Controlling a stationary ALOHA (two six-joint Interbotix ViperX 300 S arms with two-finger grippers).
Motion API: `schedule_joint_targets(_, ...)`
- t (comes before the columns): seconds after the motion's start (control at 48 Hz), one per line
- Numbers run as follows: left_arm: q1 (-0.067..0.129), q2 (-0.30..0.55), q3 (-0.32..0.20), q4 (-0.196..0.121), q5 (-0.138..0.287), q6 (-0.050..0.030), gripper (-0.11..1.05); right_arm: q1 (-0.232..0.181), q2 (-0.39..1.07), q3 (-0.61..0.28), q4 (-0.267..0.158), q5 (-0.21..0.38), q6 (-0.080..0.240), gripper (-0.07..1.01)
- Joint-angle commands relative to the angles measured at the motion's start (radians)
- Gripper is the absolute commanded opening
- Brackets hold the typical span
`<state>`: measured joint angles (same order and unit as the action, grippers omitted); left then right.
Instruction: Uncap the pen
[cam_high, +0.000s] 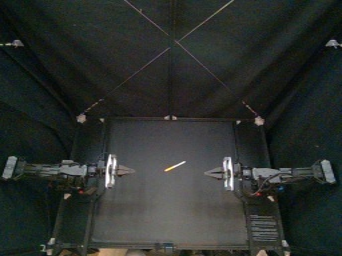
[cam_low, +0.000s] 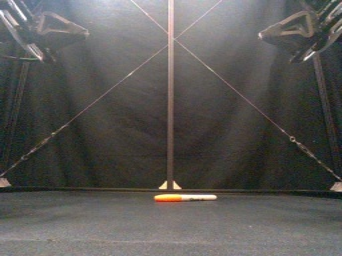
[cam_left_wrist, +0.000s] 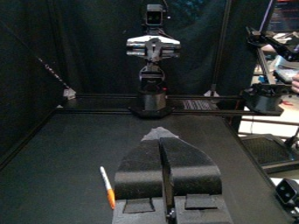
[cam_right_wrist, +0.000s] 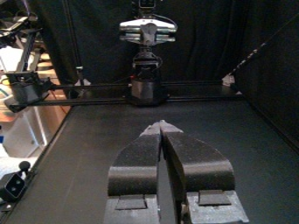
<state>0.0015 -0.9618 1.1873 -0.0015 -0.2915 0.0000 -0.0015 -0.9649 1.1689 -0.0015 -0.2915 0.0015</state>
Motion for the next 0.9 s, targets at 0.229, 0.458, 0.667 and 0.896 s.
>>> schedule_joint_targets(0.229, -0.003, 0.143, -0.029, -0.011, 0.031, -0.0061, 0.00, -0.051, 0.210, -0.092, -0.008, 0.031, -0.002, -0.01)
schedule_joint_targets(0.458, -0.003, 0.296, -0.066, -0.023, 0.029, -0.0031, 0.05, -0.149, 0.443, -0.235, -0.133, 0.252, -0.008, 0.00)
schedule_joint_targets(0.667, 0.005, 0.357, -0.075, -0.025, 0.026, -0.0015, 0.21, -0.229, 0.663, -0.350, -0.249, 0.420, -0.008, 0.06)
schedule_joint_targets(0.896, 0.006, 0.367, -0.074, -0.031, 0.026, -0.0031, 0.45, -0.288, 0.854, -0.439, -0.262, 0.423, -0.008, 0.54)
